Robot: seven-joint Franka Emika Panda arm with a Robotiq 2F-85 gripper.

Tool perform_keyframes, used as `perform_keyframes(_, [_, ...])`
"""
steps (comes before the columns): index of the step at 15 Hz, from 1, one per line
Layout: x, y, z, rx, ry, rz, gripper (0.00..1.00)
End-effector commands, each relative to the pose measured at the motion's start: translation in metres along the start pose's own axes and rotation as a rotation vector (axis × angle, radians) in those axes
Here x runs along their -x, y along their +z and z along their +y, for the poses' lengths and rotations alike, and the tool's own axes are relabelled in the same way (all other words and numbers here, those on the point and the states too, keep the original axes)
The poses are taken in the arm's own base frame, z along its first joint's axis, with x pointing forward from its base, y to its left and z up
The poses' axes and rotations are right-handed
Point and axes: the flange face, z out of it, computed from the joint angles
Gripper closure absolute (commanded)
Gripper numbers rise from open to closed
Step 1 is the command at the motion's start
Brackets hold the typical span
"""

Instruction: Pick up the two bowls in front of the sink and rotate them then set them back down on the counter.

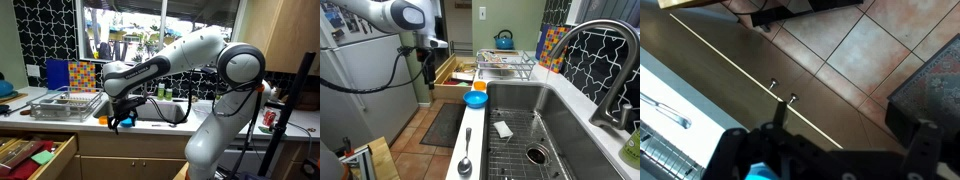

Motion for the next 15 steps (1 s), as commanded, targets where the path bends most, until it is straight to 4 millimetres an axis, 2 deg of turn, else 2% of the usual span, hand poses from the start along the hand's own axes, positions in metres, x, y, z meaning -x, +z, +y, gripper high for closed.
perform_keyframes(1, [0.000,0.000,0.000,0.000,0.000,-0.001,0.00])
perform_keyframes(9, [0.002,-0.004,-0.002,0.015,-0.021,0.005,0.00])
perform_keyframes(11, [-0.010,-0.014,0.003,0.050,0.012,0.036,0.00])
perform_keyframes(15, [-0.048,-0.041,0.028,0.120,0.156,0.154,0.00])
